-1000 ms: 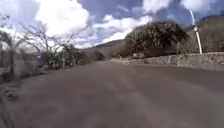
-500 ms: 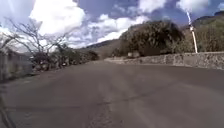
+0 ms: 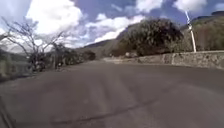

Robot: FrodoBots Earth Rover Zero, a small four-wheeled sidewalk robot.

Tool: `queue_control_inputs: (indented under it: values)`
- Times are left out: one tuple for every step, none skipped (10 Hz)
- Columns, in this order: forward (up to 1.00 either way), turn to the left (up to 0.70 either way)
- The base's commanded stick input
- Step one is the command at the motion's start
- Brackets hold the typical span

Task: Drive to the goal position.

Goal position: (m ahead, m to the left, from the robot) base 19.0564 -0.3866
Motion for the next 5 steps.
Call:
queue_control_inputs:
  values:
    - [0.7, 0.0]
    - [0.7, 0.0]
    - [0.7, 0.0]
    - [0.7, 0.0]
    - [0.7, 0.0]
